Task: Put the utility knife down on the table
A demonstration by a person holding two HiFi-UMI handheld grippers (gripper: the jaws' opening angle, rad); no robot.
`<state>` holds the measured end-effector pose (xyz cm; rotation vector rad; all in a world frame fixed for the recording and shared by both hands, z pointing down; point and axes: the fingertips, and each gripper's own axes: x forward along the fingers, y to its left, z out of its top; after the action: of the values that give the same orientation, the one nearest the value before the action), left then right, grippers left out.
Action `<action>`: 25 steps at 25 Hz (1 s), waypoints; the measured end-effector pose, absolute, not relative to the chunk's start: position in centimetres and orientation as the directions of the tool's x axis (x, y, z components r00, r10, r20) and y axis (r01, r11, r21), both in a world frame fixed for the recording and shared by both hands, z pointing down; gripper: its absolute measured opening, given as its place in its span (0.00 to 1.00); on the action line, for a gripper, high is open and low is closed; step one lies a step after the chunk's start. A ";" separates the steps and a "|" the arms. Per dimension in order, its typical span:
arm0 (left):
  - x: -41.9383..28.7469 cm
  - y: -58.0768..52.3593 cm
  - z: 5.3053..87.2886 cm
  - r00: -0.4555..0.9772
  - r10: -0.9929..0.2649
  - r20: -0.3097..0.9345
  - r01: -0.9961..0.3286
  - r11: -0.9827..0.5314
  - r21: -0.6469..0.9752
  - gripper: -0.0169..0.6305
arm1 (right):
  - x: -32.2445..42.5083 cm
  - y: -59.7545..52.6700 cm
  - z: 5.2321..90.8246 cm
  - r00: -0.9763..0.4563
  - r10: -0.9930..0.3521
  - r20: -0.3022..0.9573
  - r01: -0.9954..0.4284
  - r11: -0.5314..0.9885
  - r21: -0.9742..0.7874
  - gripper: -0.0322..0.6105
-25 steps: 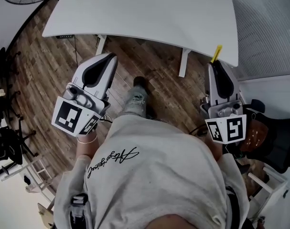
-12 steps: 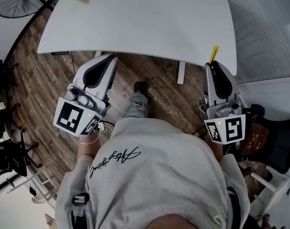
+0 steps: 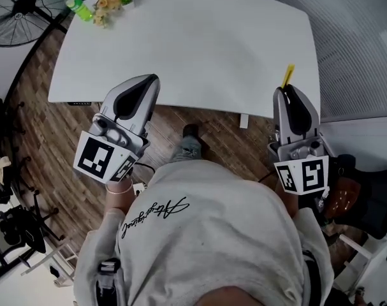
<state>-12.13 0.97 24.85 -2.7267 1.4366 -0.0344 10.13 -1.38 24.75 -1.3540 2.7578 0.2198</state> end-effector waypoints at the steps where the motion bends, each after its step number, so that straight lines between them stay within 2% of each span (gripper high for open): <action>1: -12.3 0.2 24.8 0.570 -0.822 -0.008 -0.820 -0.568 -0.065 0.02 | 10.0 -2.1 24.7 -0.608 -0.785 -0.120 -0.794 0.599 0.101 0.15; 7: -11.0 -0.3 23.2 0.586 -0.810 -0.016 -0.808 -0.582 -0.091 0.02 | 11.4 -2.0 23.3 -0.591 -0.794 -0.140 -0.807 0.581 0.110 0.15; 14: -15.7 -9.1 23.9 0.586 -0.811 -0.004 -0.808 -0.584 -0.077 0.02 | 6.8 -11.0 23.5 -0.591 -0.795 -0.137 -0.807 0.582 0.103 0.15; 25: -15.5 -13.9 23.9 0.630 -0.776 -0.001 -0.774 -0.628 -0.076 0.02 | 7.5 -14.8 23.4 -0.538 -0.833 -0.131 -0.842 0.527 0.110 0.15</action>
<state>-15.51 -13.95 23.92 -2.7734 1.3210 -0.0492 7.53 -14.83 23.36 -1.4773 2.6911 0.2471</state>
